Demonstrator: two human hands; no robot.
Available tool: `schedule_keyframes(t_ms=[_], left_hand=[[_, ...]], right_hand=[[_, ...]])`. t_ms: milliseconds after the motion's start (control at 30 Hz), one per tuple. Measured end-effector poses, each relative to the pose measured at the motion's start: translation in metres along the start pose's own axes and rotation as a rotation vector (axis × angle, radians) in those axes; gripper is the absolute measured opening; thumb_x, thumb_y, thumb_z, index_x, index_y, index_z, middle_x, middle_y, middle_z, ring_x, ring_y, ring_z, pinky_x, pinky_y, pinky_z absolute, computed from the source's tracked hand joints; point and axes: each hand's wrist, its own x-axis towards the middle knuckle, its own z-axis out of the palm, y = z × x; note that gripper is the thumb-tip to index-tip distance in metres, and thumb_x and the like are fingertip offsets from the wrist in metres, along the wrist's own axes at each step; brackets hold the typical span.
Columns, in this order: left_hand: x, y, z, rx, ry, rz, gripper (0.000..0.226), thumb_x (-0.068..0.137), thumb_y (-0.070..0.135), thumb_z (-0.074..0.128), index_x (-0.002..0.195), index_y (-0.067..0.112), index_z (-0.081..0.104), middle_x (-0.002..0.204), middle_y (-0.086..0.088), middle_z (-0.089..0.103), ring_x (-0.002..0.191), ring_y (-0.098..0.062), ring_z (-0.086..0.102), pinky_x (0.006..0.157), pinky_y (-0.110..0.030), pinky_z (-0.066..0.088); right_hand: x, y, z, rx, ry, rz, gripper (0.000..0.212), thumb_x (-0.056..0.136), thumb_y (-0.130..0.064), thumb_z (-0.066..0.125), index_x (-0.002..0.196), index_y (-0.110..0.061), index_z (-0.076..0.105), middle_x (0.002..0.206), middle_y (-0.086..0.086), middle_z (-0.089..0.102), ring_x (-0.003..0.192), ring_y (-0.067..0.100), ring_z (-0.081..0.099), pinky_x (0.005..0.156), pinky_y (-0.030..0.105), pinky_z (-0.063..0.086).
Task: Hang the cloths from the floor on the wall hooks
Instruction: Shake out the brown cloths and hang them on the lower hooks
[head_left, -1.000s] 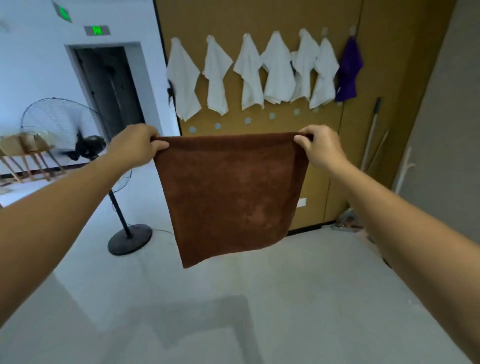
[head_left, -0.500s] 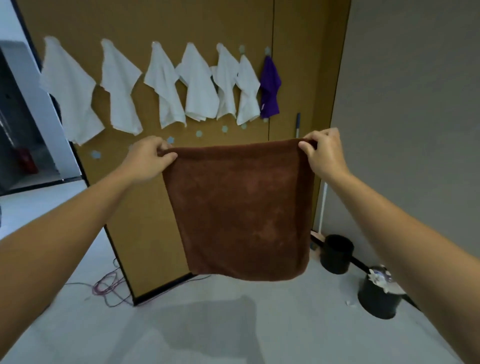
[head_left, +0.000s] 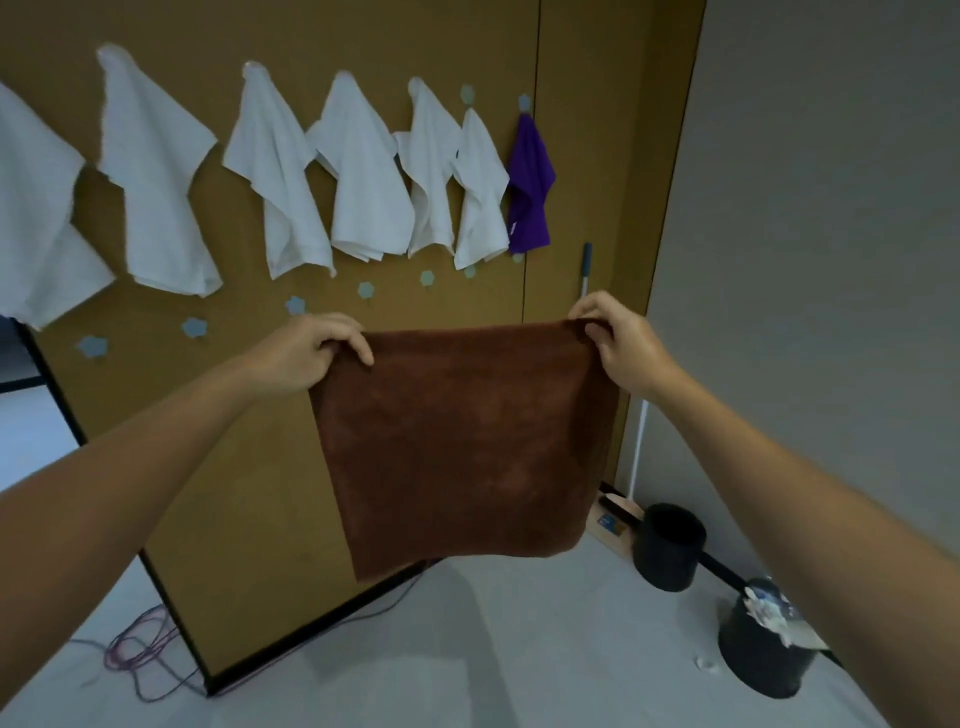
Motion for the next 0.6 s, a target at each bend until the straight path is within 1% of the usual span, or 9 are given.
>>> schedule_keyframes(t_ms=[100,167,233,267,333,400,500,533,600], left_hand=[[0.021,-0.021,0.002,0.011,-0.021,-0.068,0.051,0.094,-0.015,0.035,0.102,0.019,0.073,0.121,0.004,0.056,0.109,-0.013,0.052,0.078,-0.003,0.045],[0.03,-0.032,0.002,-0.032,0.034,-0.123,0.046,0.094,-0.011,0.04,0.099,0.02,0.073,0.117,0.004,0.059,0.104,-0.013,0.057,0.078,-0.007,0.048],[0.038,-0.043,0.002,-0.041,0.104,-0.179,0.03,0.093,0.0,0.054,0.093,0.023,0.073,0.109,0.006,0.064,0.099,-0.009,0.06,0.083,-0.015,0.048],[0.043,-0.047,0.002,-0.031,0.126,-0.206,0.019,0.091,0.008,0.062,0.09,0.023,0.074,0.104,0.008,0.067,0.097,-0.005,0.06,0.084,-0.017,0.045],[0.053,-0.054,0.0,-0.003,0.152,-0.256,0.001,0.084,0.02,0.074,0.083,0.021,0.073,0.093,0.013,0.068,0.09,0.001,0.06,0.079,-0.014,0.04],[0.06,-0.062,-0.002,0.05,0.2,-0.295,0.009,0.079,0.024,0.078,0.078,0.02,0.07,0.086,0.015,0.065,0.082,0.004,0.057,0.072,-0.014,0.037],[0.064,-0.075,-0.009,0.148,0.205,-0.316,0.015,0.078,0.023,0.078,0.076,0.024,0.063,0.084,0.013,0.063,0.076,0.007,0.055,0.069,-0.01,0.038],[0.062,-0.08,-0.011,0.175,0.177,-0.321,0.017,0.08,0.021,0.077,0.076,0.026,0.062,0.086,0.011,0.063,0.078,0.006,0.055,0.071,-0.011,0.039],[0.055,-0.093,-0.016,0.218,0.116,-0.329,0.021,0.083,0.016,0.074,0.079,0.033,0.062,0.092,0.012,0.065,0.087,0.0,0.057,0.081,-0.021,0.044]], right_hand=[[0.036,0.016,0.02,0.017,-0.057,-0.046,0.036,0.099,0.007,0.035,0.095,-0.016,0.063,0.102,-0.001,0.058,0.093,0.014,0.055,0.071,0.004,0.041],[0.064,0.026,0.036,0.038,-0.09,-0.051,0.041,0.097,0.01,0.034,0.094,-0.013,0.067,0.108,0.005,0.055,0.097,0.016,0.052,0.075,0.006,0.04],[0.093,0.033,0.054,0.097,-0.111,-0.031,0.043,0.096,0.008,0.034,0.093,-0.017,0.069,0.108,0.002,0.052,0.097,0.015,0.05,0.076,0.011,0.04],[0.106,0.037,0.063,0.131,-0.118,-0.03,0.042,0.096,0.005,0.036,0.092,-0.021,0.069,0.105,-0.001,0.052,0.096,0.013,0.05,0.076,0.012,0.04],[0.132,0.044,0.08,0.185,-0.148,-0.063,0.032,0.097,-0.005,0.046,0.093,-0.027,0.069,0.101,-0.006,0.053,0.095,0.008,0.05,0.078,0.014,0.038],[0.156,0.051,0.098,0.202,-0.205,-0.127,0.015,0.095,-0.019,0.06,0.097,-0.03,0.069,0.101,-0.007,0.053,0.095,0.005,0.05,0.082,0.015,0.037],[0.191,0.057,0.128,0.219,-0.273,-0.239,0.011,0.089,-0.021,0.069,0.096,-0.03,0.07,0.094,-0.007,0.05,0.088,0.005,0.049,0.079,0.015,0.037],[0.201,0.057,0.14,0.209,-0.299,-0.286,0.013,0.09,-0.019,0.068,0.095,-0.031,0.07,0.091,-0.008,0.049,0.085,0.005,0.048,0.078,0.017,0.036],[0.217,0.052,0.164,0.187,-0.372,-0.369,0.019,0.092,-0.019,0.065,0.099,-0.036,0.068,0.088,-0.01,0.047,0.083,0.005,0.048,0.08,0.021,0.036]])
